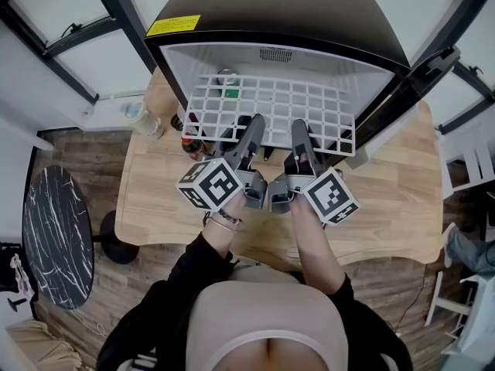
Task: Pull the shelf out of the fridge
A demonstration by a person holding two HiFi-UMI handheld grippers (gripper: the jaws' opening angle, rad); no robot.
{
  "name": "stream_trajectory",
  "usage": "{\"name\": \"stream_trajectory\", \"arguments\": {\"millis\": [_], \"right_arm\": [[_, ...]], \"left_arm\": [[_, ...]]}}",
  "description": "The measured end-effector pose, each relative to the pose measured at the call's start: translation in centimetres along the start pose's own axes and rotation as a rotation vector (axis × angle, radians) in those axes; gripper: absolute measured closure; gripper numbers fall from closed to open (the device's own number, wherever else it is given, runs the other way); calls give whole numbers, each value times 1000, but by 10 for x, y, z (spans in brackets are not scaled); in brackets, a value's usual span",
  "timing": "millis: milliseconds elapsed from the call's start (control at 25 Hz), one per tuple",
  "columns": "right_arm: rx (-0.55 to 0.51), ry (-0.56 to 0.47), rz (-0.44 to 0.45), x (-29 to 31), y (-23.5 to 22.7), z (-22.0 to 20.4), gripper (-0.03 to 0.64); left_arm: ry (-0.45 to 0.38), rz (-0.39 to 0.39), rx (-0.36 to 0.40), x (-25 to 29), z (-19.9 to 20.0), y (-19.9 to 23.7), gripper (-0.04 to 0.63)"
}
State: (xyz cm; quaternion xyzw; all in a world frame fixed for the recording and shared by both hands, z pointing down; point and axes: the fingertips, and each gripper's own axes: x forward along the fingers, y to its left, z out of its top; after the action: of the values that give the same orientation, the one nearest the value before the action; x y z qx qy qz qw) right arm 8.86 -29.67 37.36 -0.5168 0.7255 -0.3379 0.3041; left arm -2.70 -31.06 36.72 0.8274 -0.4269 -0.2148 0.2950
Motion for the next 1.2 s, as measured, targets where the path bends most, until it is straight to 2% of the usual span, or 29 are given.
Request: {"name": "stream_trajectory", "arguments": {"millis": [1200], "right_arm": [[2,14,0,-14,4,-4,503]], "left_arm": [[12,2,-6,-13,-4,-5,436]]}}
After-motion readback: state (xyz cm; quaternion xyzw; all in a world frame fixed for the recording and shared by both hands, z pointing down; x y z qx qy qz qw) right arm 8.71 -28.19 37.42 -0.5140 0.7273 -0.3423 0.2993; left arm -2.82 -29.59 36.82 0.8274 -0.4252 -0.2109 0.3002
